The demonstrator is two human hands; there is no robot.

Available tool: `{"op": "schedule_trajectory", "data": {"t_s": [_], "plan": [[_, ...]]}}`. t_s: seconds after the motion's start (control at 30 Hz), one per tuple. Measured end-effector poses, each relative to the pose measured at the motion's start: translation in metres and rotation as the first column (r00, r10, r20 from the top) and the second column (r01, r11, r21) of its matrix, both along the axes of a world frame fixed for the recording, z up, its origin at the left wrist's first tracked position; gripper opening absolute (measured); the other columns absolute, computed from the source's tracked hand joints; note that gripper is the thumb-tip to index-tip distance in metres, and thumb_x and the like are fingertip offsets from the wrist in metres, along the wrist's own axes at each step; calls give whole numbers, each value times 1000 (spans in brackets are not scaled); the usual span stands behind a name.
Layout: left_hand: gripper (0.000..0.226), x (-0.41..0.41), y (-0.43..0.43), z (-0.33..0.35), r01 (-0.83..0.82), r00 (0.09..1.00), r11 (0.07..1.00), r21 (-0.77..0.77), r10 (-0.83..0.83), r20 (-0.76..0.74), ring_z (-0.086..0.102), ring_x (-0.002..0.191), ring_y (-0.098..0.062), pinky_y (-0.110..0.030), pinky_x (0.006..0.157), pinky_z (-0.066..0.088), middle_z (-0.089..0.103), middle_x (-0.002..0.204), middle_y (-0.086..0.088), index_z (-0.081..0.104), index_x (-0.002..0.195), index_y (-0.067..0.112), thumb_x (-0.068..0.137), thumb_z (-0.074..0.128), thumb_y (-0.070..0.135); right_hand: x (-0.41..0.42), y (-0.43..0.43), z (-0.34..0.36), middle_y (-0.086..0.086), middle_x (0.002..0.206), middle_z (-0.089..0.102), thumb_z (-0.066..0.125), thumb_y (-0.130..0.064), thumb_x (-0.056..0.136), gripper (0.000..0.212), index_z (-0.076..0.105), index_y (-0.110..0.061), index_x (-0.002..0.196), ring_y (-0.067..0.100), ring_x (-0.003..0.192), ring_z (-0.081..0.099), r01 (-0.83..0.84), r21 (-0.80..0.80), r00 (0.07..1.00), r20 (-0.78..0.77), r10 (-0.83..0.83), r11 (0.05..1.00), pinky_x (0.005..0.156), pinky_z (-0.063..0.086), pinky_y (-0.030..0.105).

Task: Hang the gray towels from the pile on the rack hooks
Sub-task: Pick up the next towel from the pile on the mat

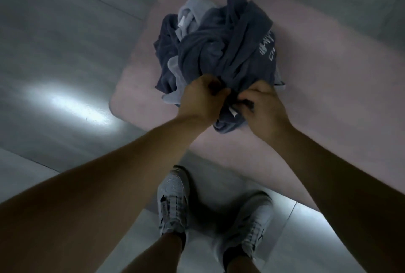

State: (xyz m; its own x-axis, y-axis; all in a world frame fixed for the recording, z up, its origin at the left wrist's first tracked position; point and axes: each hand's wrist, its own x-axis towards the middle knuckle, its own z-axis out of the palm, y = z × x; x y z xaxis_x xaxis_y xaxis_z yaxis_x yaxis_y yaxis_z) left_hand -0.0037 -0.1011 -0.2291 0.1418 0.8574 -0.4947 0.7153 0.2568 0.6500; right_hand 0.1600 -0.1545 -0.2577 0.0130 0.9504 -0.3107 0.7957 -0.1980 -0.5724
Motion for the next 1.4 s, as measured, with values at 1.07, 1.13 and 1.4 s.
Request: {"op": "schedule_trajectory", "data": {"t_s": [1.07, 1.13, 1.4], "plan": [[42, 66, -4, 769, 487, 651, 862, 141, -465, 600, 51, 77, -20, -29, 64, 44, 58, 83, -13, 61, 91, 3, 83, 70, 43, 78, -63, 821, -3, 74, 67, 57, -38, 89, 31, 63, -8, 84, 8, 70, 61, 450, 181, 657, -731, -187, 874, 66, 50, 23], [63, 60, -2, 787, 605, 679, 786, 128, -593, 433, 57, 76, -19, -32, 69, 48, 66, 85, -16, 60, 91, -4, 76, 73, 56, 87, -67, 836, -2, 76, 67, 62, -43, 88, 27, 64, -17, 81, 12, 74, 62, 547, 207, 609, -763, -216, 811, 72, 50, 29], [22, 72, -25, 790, 611, 693, 791, 12, -542, 476, 64, 71, -8, -26, 65, 51, 70, 79, 1, 62, 89, 9, 101, 57, 26, 107, -97, 815, -13, 112, 63, 72, -42, 88, 40, 58, -29, 124, -1, 104, 59, 539, 261, 805, -440, -398, 801, 97, 48, 27]]}}
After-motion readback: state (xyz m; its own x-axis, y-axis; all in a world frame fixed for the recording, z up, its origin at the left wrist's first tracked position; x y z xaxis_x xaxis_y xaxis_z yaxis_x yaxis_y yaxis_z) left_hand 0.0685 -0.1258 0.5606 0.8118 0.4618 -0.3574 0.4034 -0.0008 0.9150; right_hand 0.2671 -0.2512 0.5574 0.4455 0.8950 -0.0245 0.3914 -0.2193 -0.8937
